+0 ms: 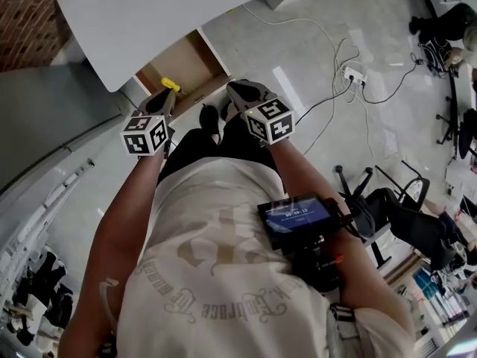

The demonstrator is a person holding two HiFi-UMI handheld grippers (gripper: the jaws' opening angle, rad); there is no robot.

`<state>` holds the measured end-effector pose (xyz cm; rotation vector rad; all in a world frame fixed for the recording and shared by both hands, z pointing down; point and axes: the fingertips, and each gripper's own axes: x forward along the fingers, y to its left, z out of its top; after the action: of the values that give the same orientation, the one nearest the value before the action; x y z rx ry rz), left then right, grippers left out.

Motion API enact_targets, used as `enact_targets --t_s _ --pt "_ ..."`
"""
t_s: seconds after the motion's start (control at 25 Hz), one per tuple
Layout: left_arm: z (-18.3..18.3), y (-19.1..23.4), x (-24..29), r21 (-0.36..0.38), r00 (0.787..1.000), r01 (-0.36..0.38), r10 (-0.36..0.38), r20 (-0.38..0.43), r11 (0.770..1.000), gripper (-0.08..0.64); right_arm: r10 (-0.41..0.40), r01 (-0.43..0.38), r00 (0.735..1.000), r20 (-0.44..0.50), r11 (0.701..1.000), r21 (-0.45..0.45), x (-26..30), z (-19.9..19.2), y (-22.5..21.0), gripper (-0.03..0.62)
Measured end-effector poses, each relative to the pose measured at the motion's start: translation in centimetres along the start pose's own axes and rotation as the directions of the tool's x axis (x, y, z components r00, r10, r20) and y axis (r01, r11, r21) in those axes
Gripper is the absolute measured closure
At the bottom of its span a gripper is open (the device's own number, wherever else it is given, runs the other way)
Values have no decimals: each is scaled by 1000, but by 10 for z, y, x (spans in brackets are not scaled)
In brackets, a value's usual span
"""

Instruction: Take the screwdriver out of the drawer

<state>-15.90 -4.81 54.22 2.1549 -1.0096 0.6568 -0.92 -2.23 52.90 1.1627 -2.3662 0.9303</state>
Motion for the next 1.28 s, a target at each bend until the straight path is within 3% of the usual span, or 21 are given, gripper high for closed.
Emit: enact_targets --t_s 0.76,1.28 --pt "12 -5 -21 18 996 22 -24 83 1000 540 -15 16 1000 18 999 -46 -5 17 5 586" --pt "31 7 -64 36 988 16 -22 155 999 540 28 -25 999 39 997 -79 3 47 40 586"
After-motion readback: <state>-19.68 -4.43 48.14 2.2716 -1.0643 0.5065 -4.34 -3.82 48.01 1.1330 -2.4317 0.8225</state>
